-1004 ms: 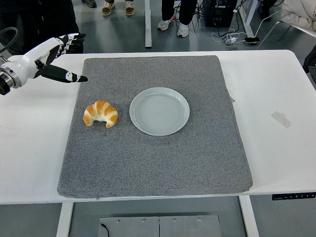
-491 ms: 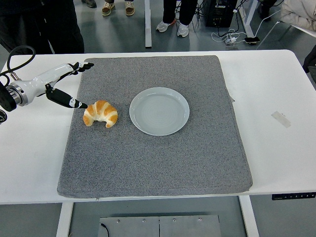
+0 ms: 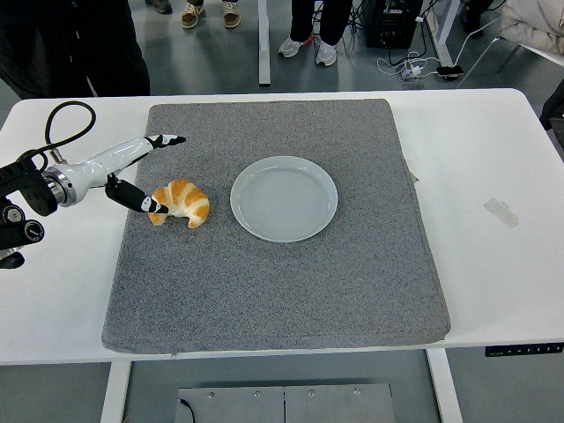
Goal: Place the bread on the plate
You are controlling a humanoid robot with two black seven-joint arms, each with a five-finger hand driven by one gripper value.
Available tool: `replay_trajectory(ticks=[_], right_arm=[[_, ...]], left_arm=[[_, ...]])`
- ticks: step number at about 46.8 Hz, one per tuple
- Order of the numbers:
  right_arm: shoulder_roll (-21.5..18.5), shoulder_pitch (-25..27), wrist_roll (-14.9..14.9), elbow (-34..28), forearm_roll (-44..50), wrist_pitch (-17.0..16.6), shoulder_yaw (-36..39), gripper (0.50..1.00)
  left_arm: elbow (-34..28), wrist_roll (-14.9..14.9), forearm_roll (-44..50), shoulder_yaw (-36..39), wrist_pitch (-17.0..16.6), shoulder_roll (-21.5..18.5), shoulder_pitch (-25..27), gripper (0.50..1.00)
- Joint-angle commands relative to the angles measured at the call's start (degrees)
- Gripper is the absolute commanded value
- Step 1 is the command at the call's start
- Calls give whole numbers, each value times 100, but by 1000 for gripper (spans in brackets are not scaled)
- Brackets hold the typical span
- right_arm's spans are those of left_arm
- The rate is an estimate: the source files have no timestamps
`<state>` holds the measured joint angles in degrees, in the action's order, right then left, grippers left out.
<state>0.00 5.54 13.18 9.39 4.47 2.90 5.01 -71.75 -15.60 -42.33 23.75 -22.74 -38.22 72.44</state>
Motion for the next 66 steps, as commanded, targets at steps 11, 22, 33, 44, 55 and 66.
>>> replay_trajectory(ticks=[11,22,33,44,55,66], right_arm=[[0,0,0,1,1,0,0,1000],[0,0,0,1,1,0,0,1000],[0,0,0,1,1,0,0,1000],[0,0,0,1,1,0,0,1000],[0,0,0,1,1,0,0,1000],[0,0,0,1,1,0,0,1000]], left_arm=[[12,136,-162,279,-495,183,-37,977],[161,136,-241,288,-548,262,-55,968],[390,136,-250,341,-644,517,-169,949],[600,154,-250,411,-653,693,-186,934],[776,154,-284,499,-759,825,-239,916],[794,154,-373,525,-785,877,-274,892]])
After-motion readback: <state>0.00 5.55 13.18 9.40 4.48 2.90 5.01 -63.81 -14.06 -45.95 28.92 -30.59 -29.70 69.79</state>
